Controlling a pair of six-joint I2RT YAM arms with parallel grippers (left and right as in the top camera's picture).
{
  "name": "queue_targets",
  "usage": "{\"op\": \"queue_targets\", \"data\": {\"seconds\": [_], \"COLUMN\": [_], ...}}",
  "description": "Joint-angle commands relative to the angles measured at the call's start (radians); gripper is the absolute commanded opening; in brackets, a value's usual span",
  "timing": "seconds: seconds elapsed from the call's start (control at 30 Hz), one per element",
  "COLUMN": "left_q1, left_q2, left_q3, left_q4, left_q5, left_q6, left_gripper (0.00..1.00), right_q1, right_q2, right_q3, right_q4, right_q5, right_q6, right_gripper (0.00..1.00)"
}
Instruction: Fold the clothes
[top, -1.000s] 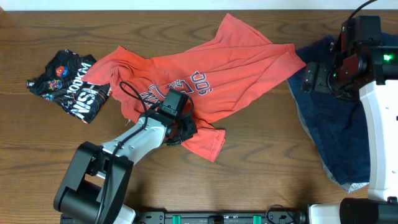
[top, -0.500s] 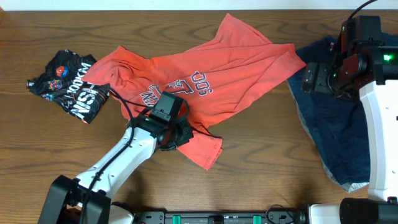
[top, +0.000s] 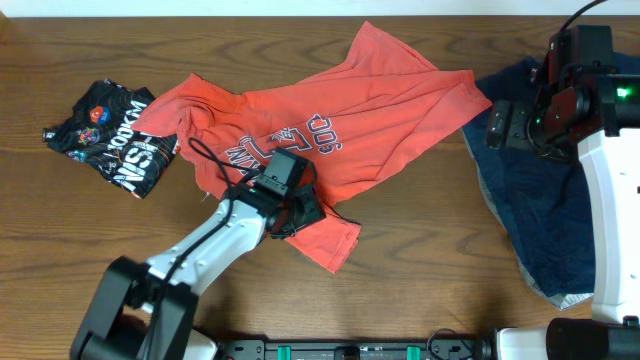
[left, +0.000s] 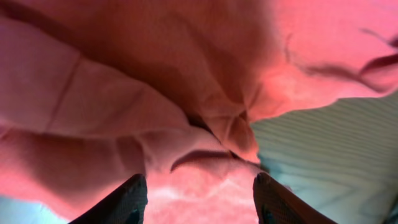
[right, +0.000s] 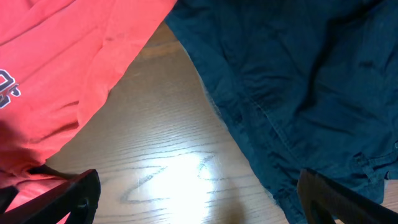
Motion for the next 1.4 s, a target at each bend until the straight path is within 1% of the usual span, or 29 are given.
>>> {"op": "queue_targets", "data": {"seconds": [0.0, 0.13, 0.17, 0.2, 0.23, 0.27, 0.3, 0.33, 0.37, 0.4, 0.53, 0.6, 0.7, 0.8, 0.93, 1.0, 1.07, 1.17, 1.3, 1.33, 1.37], "left_q1": [-0.011, -0.011, -0.011, -0.011, -0.011, -0.011, -0.011, -0.011, -0.011, -0.011, -0.011, -0.01, -0.006, 0.019, 0.078, 0.113, 0.15, 0.213, 0.314, 0.34, 0.37], "left_q2": [0.055, 0.109, 0.115, 0.116, 0.114, 0.111, 0.107, 0.105, 0.101, 0.096, 0.048, 0.007, -0.088, -0.19, -0.308, -0.356, -0.397, -0.454, -0.525, -0.539, -0.554], "left_q3": [-0.003, -0.003, -0.003, -0.003, -0.003, -0.003, -0.003, -0.003, -0.003, -0.003, -0.003, -0.003, -0.003, -0.003, -0.003, -0.003, -0.003, -0.003, -0.003, -0.003, -0.003], "left_q4": [0.025, 0.061, 0.07, 0.072, 0.072, 0.072, 0.071, 0.068, 0.064, 0.055, 0.003, -0.038, -0.148, -0.318, -0.585, -0.685, -0.753, -0.804, -0.823, -0.823, -0.824], "left_q5": [-0.033, -0.044, -0.043, -0.043, -0.04, -0.036, -0.036, -0.037, -0.036, -0.036, -0.036, -0.036, -0.041, -0.078, -0.244, -0.294, -0.31, -0.309, -0.311, -0.32, -0.334], "left_q6": [-0.033, -0.045, -0.045, -0.045, -0.044, -0.044, -0.044, -0.044, -0.044, -0.044, -0.039, -0.016, 0.035, 0.079, 0.085, 0.086, 0.096, 0.108, 0.132, 0.137, 0.138], "left_gripper": [0.57, 0.57, 0.55, 0.49, 0.39, 0.33, 0.24, 0.19, 0.09, 0.06, 0.06, 0.06, 0.06, 0.06, 0.06, 0.06, 0.06, 0.06, 0.06, 0.06, 0.06], "right_q1": [-0.004, -0.004, -0.004, -0.004, -0.004, -0.004, -0.004, -0.004, -0.004, -0.004, -0.004, -0.004, -0.004, -0.004, -0.004, -0.004, -0.004, -0.004, -0.01, -0.013, -0.018], "right_q2": [-0.005, -0.005, -0.005, -0.005, -0.005, -0.005, -0.005, -0.005, -0.005, -0.005, -0.005, -0.005, -0.005, -0.005, -0.005, -0.003, -0.002, 0.002, 0.002, 0.002, 0.003], "right_q3": [0.001, 0.001, 0.001, 0.001, 0.001, 0.001, 0.001, 0.001, 0.001, 0.001, 0.001, 0.001, 0.001, 0.001, 0.001, -0.001, -0.008, -0.042, -0.155, -0.188, -0.229], "right_q4": [-0.002, -0.008, -0.008, -0.008, -0.008, -0.008, -0.008, -0.008, -0.008, -0.008, -0.008, -0.008, -0.008, -0.015, -0.031, -0.031, -0.031, -0.025, 0.034, 0.062, 0.102], "right_q5": [-0.001, -0.001, -0.001, -0.001, -0.001, -0.001, 0.0, -0.001, -0.001, -0.001, -0.001, 0.0, 0.0, 0.0, 0.0, -0.001, -0.001, 0.0, 0.003, 0.003, 0.003], "right_q6": [-0.009, -0.009, -0.009, -0.009, -0.009, -0.009, -0.009, -0.009, -0.009, -0.009, -0.009, -0.009, -0.009, -0.009, -0.009, -0.008, -0.008, -0.008, 0.014, 0.014, 0.014], "right_gripper": [0.99, 0.99, 0.99, 0.99, 0.99, 0.99, 0.99, 0.99, 0.99, 0.99, 0.99, 0.99, 0.99, 0.99, 0.99, 0.99, 0.99, 0.99, 0.99, 0.95, 0.88]}}
